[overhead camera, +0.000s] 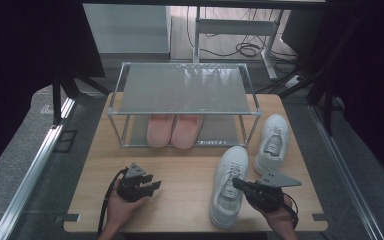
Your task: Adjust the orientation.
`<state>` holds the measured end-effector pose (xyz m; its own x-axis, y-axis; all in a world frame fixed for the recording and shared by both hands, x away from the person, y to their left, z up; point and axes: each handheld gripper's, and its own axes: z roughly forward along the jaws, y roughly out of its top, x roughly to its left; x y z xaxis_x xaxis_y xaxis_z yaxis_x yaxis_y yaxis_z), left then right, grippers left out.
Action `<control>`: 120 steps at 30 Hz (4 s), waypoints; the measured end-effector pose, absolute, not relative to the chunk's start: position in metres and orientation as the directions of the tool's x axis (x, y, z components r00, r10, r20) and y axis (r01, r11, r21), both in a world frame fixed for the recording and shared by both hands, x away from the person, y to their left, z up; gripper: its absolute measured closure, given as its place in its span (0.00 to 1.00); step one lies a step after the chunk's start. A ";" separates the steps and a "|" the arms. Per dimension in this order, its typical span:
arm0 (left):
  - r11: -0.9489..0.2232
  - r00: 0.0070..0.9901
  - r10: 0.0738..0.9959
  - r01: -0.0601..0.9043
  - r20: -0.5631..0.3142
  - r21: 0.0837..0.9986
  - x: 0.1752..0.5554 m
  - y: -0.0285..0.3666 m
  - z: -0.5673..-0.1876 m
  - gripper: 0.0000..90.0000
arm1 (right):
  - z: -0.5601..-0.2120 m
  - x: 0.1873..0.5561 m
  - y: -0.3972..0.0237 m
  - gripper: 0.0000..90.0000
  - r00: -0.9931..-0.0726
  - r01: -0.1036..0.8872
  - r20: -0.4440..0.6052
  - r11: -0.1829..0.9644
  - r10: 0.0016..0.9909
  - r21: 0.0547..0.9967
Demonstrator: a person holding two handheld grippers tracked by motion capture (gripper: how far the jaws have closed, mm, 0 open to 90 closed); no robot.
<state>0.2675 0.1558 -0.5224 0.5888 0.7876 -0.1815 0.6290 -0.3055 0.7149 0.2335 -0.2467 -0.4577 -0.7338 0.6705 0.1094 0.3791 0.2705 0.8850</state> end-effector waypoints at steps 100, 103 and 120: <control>-0.332 0.600 0.777 0.646 -0.189 0.687 0.269 0.150 -0.529 0.63 | -0.480 0.222 -0.305 1.00 -0.702 0.502 0.140 0.345 0.699 0.793; -0.333 0.601 0.777 0.646 -0.189 0.687 0.269 0.150 -0.529 0.63 | -0.479 0.223 -0.307 1.00 -0.701 0.505 0.145 0.343 0.698 0.792; -0.334 0.603 0.776 0.643 -0.187 0.689 0.269 0.148 -0.528 0.63 | -0.475 0.246 -0.332 1.00 -0.639 0.487 0.129 0.269 0.758 0.831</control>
